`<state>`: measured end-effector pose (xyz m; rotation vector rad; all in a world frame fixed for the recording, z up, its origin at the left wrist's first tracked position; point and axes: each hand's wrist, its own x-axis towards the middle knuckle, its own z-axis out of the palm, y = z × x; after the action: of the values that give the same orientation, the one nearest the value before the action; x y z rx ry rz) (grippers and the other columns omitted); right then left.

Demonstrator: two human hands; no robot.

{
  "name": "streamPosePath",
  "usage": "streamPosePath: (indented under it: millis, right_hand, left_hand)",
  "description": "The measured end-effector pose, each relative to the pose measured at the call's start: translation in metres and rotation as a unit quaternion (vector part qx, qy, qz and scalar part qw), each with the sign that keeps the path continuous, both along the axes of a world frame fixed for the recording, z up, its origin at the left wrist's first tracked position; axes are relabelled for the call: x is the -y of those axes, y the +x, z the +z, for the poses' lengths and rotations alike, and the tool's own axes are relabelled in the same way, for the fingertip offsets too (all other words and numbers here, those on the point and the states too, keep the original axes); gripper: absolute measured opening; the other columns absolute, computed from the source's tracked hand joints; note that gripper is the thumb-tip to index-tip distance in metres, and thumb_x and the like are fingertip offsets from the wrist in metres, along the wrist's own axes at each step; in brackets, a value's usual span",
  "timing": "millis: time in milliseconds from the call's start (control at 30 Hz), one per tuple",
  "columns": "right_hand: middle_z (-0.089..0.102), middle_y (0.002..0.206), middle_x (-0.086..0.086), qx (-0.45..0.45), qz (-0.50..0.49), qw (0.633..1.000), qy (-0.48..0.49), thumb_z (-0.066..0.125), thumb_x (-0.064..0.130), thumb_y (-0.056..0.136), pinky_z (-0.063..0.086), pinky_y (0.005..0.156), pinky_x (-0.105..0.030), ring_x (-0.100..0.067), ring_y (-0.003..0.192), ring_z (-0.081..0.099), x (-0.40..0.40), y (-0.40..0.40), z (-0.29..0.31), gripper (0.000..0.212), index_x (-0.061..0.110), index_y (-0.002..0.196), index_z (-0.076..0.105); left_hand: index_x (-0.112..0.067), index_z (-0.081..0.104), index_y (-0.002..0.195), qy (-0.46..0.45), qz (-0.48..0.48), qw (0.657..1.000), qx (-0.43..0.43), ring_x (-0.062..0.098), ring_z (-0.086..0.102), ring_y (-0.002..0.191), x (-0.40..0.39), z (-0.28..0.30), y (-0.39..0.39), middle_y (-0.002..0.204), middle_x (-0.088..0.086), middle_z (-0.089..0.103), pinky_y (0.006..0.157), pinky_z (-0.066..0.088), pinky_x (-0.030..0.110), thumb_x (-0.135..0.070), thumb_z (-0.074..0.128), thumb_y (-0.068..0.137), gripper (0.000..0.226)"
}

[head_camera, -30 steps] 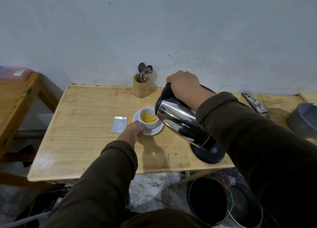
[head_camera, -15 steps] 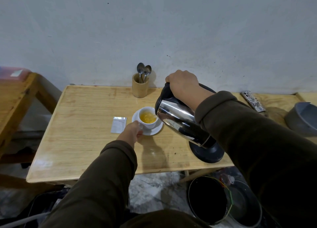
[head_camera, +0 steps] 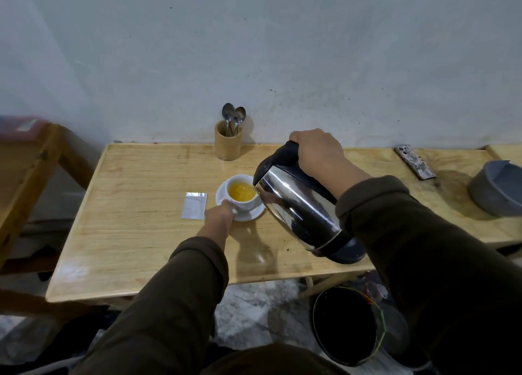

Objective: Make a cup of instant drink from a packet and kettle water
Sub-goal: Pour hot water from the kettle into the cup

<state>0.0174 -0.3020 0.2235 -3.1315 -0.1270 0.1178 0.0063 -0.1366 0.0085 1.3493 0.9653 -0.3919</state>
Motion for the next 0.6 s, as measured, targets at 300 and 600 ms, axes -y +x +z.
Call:
streamPosePath:
  millis: [300, 600]
  right_hand:
    - [0.061, 0.112, -0.019, 0.059, -0.199, 0.956, 0.207, 0.055, 0.004, 0.085, 0.038, 0.069, -0.031, -0.035, 0.103, 0.057, 0.075, -0.043, -0.024, 0.03, 0.001, 0.114, 0.051]
    - [0.055, 0.1, -0.01, 0.178, -0.32, 0.836, 0.409, 0.054, 0.004, 0.083, 0.042, 0.071, -0.029, -0.025, 0.086, 0.055, 0.119, -0.102, -0.056, 0.018, 0.013, 0.093, 0.042]
  left_hand:
    - [0.003, 0.05, 0.131, 0.272, -0.238, 0.931, 0.04, 0.036, 0.051, 0.127, 0.032, 0.038, -0.033, 0.137, 0.024, 0.052, 0.104, 0.043, 0.04, -0.015, 0.035, 0.097, 0.042]
    - [-0.002, 0.061, 0.122, 0.481, -0.453, 0.749, 0.055, 0.031, 0.053, 0.125, 0.052, 0.031, -0.048, 0.13, 0.015, 0.06, 0.099, 0.045, 0.04, -0.004, 0.033, 0.097, 0.038]
